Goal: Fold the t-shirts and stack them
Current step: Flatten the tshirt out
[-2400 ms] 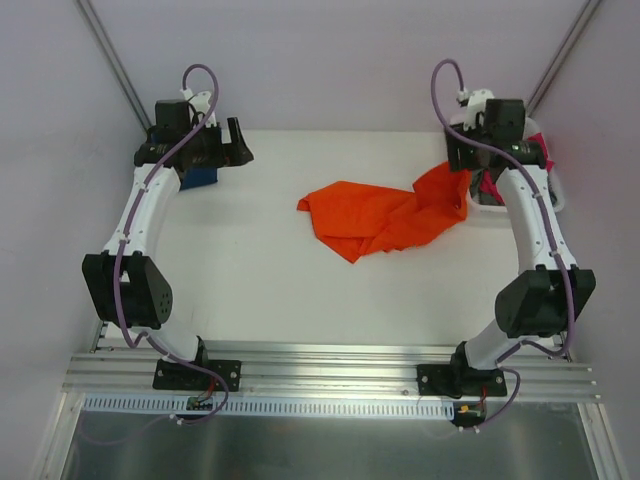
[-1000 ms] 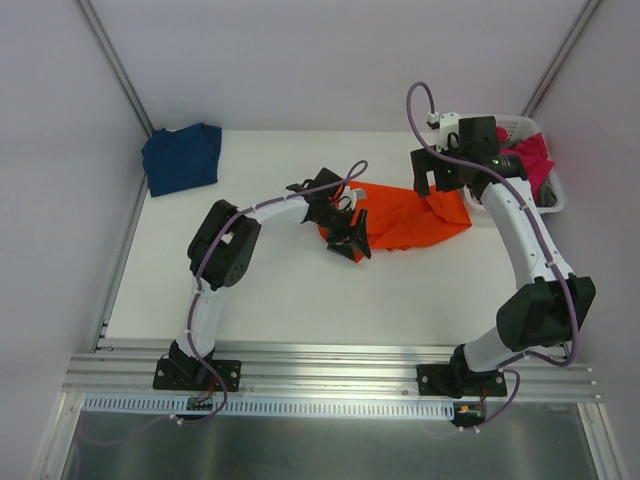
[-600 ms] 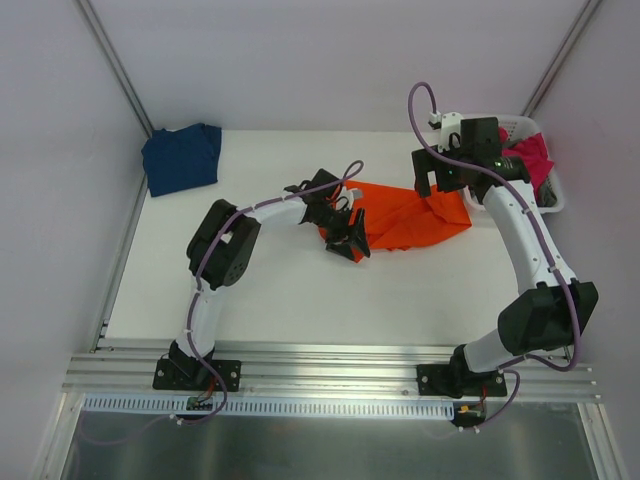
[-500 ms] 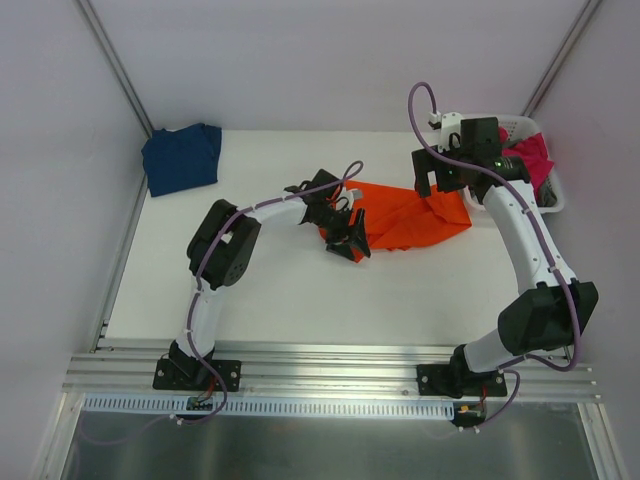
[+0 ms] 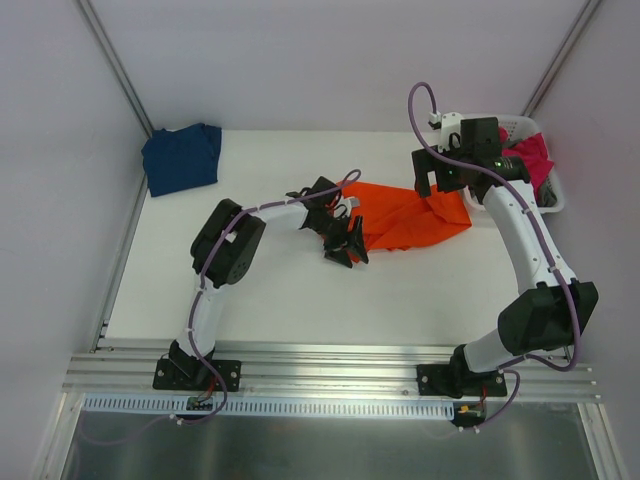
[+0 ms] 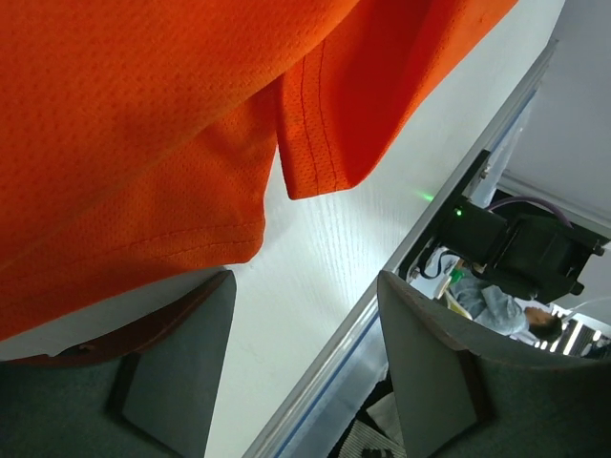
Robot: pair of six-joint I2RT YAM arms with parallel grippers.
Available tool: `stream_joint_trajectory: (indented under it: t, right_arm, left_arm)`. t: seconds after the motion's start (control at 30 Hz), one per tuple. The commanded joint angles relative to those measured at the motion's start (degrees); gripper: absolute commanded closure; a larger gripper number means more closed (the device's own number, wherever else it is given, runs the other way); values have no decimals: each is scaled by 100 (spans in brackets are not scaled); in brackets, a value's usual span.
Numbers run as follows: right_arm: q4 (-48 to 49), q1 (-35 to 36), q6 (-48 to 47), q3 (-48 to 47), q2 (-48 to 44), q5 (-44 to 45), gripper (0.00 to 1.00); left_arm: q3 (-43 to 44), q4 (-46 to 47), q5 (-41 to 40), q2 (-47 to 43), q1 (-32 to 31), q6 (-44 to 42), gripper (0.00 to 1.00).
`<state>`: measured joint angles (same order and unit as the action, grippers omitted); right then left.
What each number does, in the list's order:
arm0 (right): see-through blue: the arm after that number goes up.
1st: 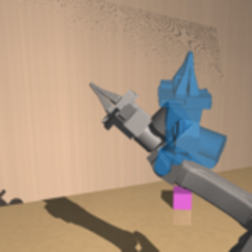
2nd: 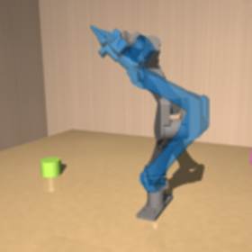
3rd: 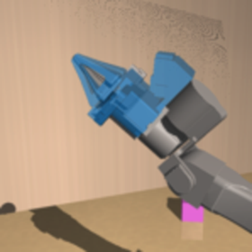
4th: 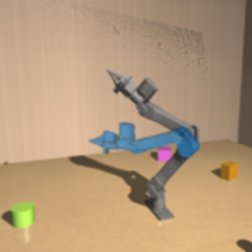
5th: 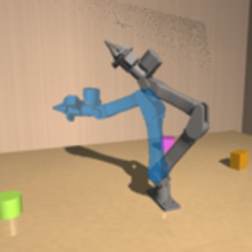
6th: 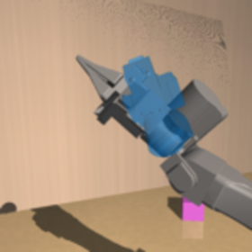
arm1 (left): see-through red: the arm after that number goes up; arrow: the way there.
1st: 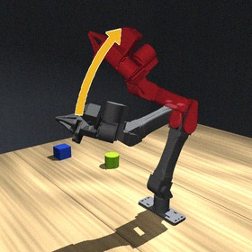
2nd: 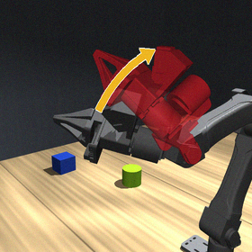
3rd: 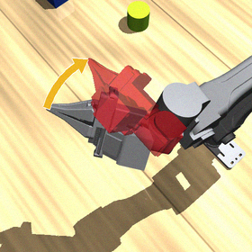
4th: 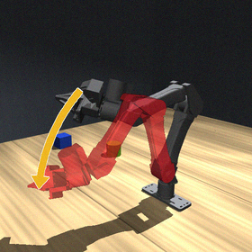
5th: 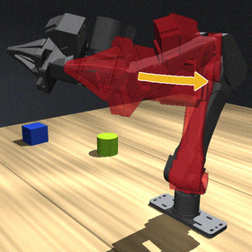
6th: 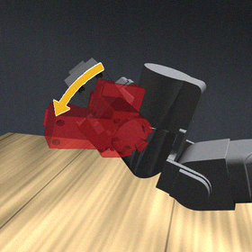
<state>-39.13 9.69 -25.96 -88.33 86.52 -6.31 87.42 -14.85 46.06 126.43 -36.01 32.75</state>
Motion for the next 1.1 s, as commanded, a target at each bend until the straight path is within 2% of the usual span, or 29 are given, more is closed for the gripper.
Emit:
stream_joint_trajectory:
  t: [0.0,0.37,0.43,0.47,0.5,0.57,0.7,0.93,0.97,1.07]
  right_arm:
    - [178,33,20,-131,-118,33,3]
    - [187,33,20,-105,-127,68,3]
    - [178,24,29,-96,-127,68,3]
    - [178,33,29,-70,-127,68,3]
    - [178,33,29,-61,-118,68,3]
    - [196,33,29,-52,-118,77,3]
    - [222,24,47,-61,-118,77,3]
    - [240,41,47,-193,-74,112,3]
    - [240,33,38,-202,-74,121,3]
    - [248,33,47,-237,-65,138,3]
  left_arm:
    - [-41,105,148,-101,-3,117,38]
    - [258,290,157,329,6,310,43]
    - [328,316,175,373,6,328,47]
    - [355,334,184,408,6,346,50]
    - [364,360,184,417,6,355,60]
    - [364,412,210,435,6,381,65]
    - [259,422,184,356,6,425,85]
    - [197,422,105,180,50,407,90]
    - [197,430,96,171,68,407,98]
    - [127,431,61,31,129,355,100]
